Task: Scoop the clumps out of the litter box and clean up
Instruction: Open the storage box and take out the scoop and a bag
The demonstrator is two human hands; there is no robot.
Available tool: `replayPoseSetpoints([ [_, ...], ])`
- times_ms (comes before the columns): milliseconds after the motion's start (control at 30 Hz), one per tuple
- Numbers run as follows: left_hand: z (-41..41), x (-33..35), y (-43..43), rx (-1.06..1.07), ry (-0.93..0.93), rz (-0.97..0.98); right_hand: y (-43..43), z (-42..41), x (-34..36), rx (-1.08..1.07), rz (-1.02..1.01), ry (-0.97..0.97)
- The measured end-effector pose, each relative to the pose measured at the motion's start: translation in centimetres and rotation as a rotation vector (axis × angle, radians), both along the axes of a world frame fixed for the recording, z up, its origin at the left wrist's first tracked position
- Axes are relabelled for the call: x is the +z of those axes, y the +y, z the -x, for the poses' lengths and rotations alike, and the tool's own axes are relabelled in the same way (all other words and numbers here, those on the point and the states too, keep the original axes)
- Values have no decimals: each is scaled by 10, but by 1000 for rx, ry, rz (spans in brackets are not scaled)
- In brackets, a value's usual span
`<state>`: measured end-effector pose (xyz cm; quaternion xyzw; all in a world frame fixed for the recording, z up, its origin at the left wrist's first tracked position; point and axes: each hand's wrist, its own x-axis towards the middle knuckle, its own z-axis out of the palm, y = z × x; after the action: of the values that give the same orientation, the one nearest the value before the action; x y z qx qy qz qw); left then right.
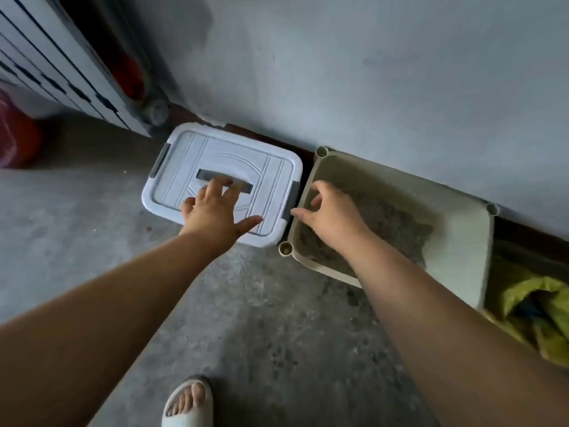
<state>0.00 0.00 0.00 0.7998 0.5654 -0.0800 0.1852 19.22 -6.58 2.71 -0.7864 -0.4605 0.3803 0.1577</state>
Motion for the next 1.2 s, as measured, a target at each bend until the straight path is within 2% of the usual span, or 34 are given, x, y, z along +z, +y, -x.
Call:
replayPoseSetpoints([
  [167, 6, -57, 20, 21, -33, -48, 25, 7, -59, -10, 100, -15],
  [400, 34, -111, 51, 42, -91, -102, 50, 22, -113, -49, 141, -121],
  [600, 65, -129, 80, 122, -109, -159, 65, 31, -131, -321, 128, -101],
  [733, 93, -130, 110, 251, -57, -194, 70, 38, -138, -398, 75, -127],
  [833, 117, -131, 135, 428, -21, -127, 74, 43, -139, -394, 42, -115],
  [900, 130, -132, 150, 504, -90, -17, 76, 45, -137, -355, 56, -145],
  [967, 135, -132, 154, 486, -158, 38, 80, 46, -135, -343, 76, -154],
  [1033, 137, -133, 150, 468, -168, -12, 83, 46, -132, -352, 101, -141],
  [1100, 140, -134, 144, 512, -168, -36, 85, 47, -129, -334, 154, -141],
  [1200, 148, -137, 143, 582, -231, 40, 85, 49, -124, -315, 184, -121],
])
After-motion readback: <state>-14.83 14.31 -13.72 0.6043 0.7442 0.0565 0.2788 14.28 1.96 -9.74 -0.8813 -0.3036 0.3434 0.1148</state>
